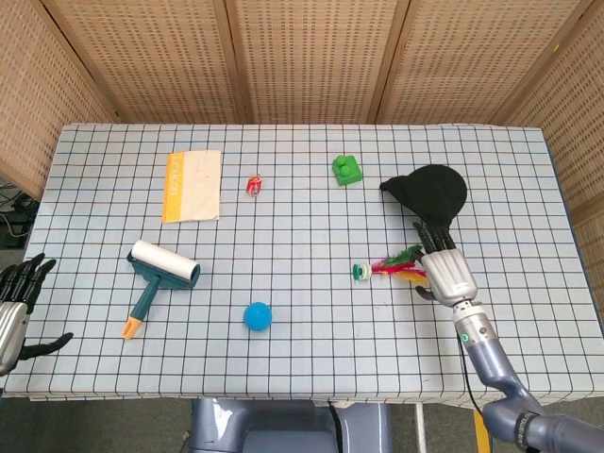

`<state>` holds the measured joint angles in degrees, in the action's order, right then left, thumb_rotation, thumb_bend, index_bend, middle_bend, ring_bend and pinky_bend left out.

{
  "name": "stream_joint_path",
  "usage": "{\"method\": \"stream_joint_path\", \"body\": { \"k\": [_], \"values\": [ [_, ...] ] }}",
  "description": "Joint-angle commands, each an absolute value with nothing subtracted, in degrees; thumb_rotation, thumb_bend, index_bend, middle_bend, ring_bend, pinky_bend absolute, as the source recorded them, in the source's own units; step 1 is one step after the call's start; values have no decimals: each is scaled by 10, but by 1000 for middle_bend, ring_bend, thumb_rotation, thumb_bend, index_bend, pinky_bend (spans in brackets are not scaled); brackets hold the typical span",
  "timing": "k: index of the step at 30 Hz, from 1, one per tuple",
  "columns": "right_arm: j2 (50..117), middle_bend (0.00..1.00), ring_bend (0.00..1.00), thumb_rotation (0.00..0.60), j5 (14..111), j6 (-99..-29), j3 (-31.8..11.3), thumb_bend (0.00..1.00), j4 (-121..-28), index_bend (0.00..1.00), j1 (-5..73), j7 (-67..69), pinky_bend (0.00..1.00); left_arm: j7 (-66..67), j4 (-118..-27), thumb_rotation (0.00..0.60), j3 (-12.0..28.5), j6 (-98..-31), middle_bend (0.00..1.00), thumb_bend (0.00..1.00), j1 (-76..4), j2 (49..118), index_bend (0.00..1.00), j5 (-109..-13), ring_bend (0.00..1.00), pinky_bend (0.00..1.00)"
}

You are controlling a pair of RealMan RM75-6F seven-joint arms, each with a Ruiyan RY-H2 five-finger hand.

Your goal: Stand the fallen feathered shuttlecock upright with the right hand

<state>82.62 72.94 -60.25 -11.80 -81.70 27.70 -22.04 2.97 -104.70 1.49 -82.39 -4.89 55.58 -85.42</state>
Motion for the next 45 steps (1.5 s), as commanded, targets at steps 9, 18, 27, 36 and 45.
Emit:
{"method": "stream_joint_path", "body": {
  "k": [9, 18, 27, 36, 45],
  "values": [
    [903, 0, 0, 600, 706, -600, -104, 420, -702, 484, 297, -226, 0, 30, -1048, 600, 17, -812, 0, 0, -56, 553, 0, -842, 0, 0],
    [913, 0, 0, 600, 703, -592, -96, 473, -662, 521, 295, -192, 0, 45, -1048, 600, 16, -808, 0, 0, -60, 560, 0, -839, 0, 0],
    [922, 0, 0, 600, 706, -589, -92, 541, -635, 549, 294, -163, 0, 50, -1048, 600, 15, -812, 0, 0, -58, 563, 0, -839, 0, 0],
    [931, 23, 0, 600, 720, -601, -90, 597, -622, 696, 296, -150, 0, 52, -1047, 600, 14, -810, 0, 0, -60, 563, 0, -838, 0, 0],
    [923, 72, 0, 600, 741, -628, -88, 715, -639, 760, 293, -141, 0, 49, -1048, 600, 11, -812, 0, 0, -59, 562, 0, -843, 0, 0]
  ]
}}
